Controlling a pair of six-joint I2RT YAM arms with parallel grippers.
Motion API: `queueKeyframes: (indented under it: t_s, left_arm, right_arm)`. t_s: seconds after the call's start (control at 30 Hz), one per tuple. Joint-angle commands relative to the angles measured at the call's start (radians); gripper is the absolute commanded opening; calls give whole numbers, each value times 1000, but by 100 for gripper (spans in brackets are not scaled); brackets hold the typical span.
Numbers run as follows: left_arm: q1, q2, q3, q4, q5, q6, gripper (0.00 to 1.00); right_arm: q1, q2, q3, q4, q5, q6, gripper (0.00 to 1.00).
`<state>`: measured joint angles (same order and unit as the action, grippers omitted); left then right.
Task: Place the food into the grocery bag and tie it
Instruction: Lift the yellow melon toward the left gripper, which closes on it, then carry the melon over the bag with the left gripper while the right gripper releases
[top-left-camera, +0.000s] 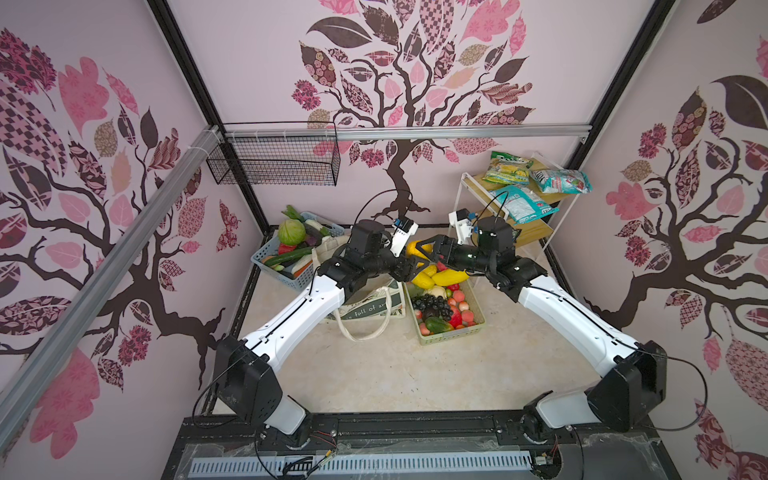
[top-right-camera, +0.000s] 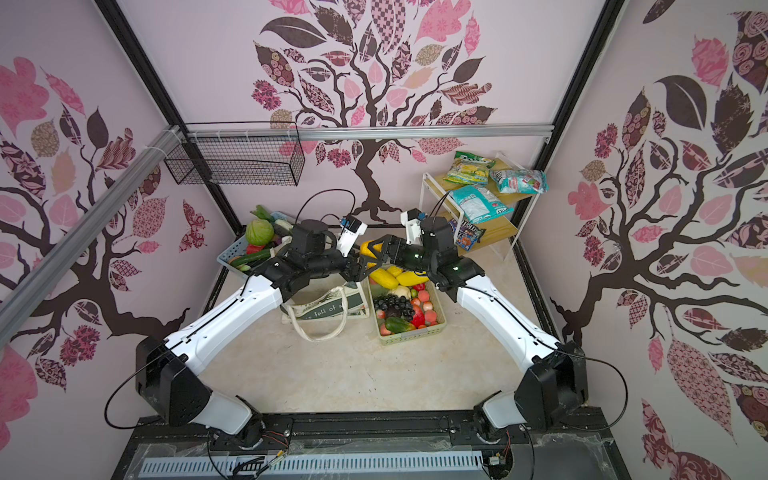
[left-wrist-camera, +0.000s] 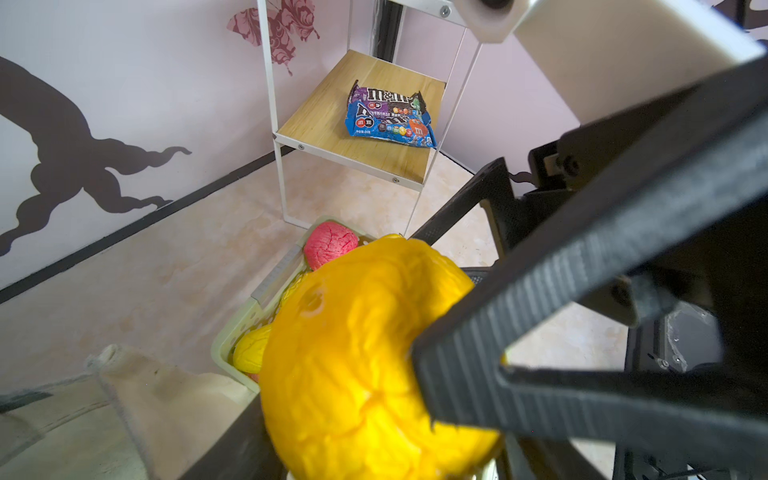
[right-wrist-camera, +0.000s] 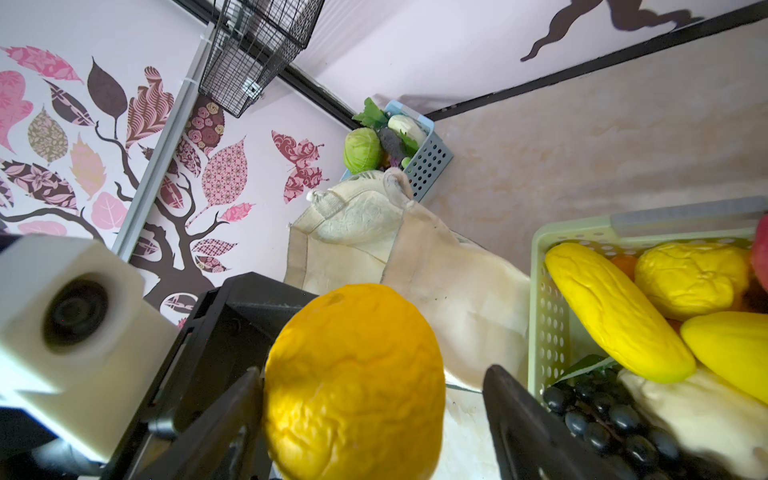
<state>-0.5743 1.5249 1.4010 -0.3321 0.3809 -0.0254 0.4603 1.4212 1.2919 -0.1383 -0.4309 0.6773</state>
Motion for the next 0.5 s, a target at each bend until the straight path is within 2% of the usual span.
queueKeyframes:
  t_s: [0.0,0.47]
  left_arm:
    - [19,-19,-28,24,-12,-14,66]
    - [57,-43,-40,6,-73,-46,66]
  right_arm:
    - [-17,-37,-23,-26,91,-9,85]
    - [-22,-45,-47,-4,129,10,86]
